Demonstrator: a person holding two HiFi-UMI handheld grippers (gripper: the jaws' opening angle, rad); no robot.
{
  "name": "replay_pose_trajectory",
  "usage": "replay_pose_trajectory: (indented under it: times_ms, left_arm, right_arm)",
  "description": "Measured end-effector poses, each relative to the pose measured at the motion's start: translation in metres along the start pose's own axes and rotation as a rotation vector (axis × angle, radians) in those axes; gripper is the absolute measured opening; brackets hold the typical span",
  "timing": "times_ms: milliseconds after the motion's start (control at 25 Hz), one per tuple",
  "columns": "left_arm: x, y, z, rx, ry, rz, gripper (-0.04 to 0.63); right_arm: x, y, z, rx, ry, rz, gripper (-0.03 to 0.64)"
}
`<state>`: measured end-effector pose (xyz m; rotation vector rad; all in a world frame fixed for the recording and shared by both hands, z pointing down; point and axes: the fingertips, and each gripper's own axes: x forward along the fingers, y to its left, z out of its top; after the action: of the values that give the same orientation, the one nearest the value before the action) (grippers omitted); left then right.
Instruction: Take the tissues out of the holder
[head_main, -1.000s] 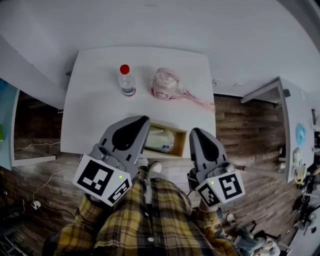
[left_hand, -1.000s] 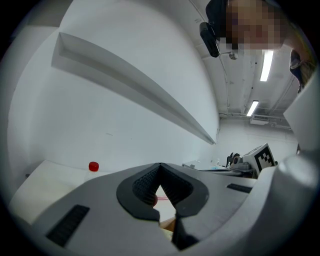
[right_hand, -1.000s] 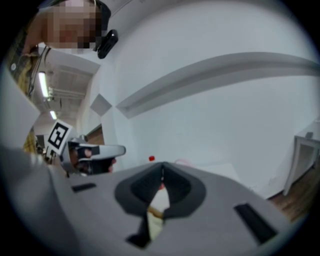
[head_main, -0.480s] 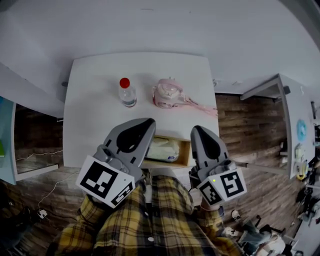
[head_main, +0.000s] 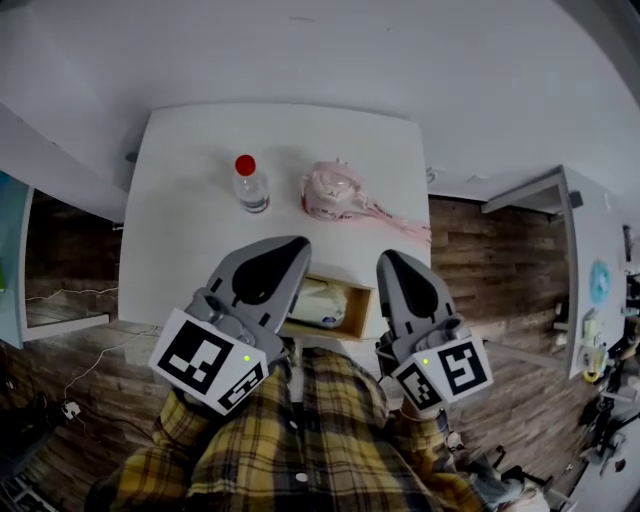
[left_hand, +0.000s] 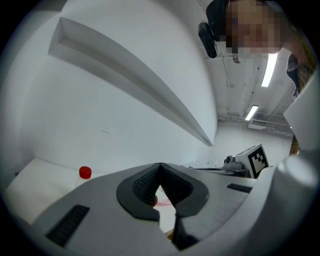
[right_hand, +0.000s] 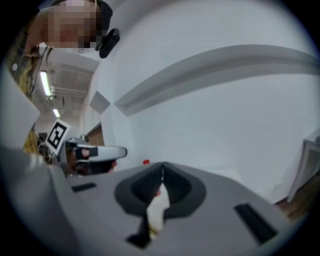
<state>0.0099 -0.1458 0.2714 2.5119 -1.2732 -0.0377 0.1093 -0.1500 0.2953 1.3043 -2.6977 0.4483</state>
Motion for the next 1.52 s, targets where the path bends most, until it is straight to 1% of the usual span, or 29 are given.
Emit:
replay_pose_trajectory:
  times_ms: [200, 400, 480, 600, 800, 1000, 1200, 1320, 1400, 1520]
  left_arm:
    - [0.003, -0.001, 0.004, -0.003, -0.007, 0.008, 0.005]
    - [0.005, 0.001, 0.005, 0.014, -0.001, 0.021, 0.008]
    - [0.008, 0.001, 0.007, 0.021, 0.0, 0.02, 0.054]
    - [0.012, 0.0, 0.01, 0.03, 0.005, 0.012, 0.083]
    - [0.018, -0.003, 0.008, 0.03, 0.029, -0.025, 0.166]
    - [0.021, -0.001, 0.006, 0.034, 0.05, -0.039, 0.166]
    - [0.023, -0.003, -0.004, 0.102, 0.127, -0.072, 0.166]
    - [0.026, -0.007, -0.017, 0.118, 0.195, -0.102, 0.166]
    - [0.028, -0.012, -0.027, 0.134, 0.25, -0.142, 0.166]
    - [0.028, -0.022, -0.049, 0.193, 0.339, -0.227, 0.166]
  right_arm:
    - [0.007, -0.004, 0.002, -0.002, 0.002, 0.03, 0.011]
    - [0.013, -0.003, 0.004, -0.009, 0.003, 0.061, 0.012]
    - [0.015, -0.004, 0.005, -0.011, 0.002, 0.067, 0.012]
    - [0.016, -0.006, 0.006, -0.014, 0.003, 0.072, 0.012]
    - [0.019, -0.009, 0.009, -0.018, -0.001, 0.074, 0.012]
    - [0.023, -0.011, 0.011, -0.016, -0.001, 0.08, 0.011]
    - [0.024, -0.011, 0.008, -0.002, 0.003, 0.074, 0.012]
    - [0.023, -0.012, 0.004, 0.007, 0.005, 0.067, 0.011]
    - [0.022, -0.014, 0.002, 0.013, 0.007, 0.062, 0.012]
    - [0.019, -0.016, -0.001, 0.026, 0.011, 0.05, 0.012]
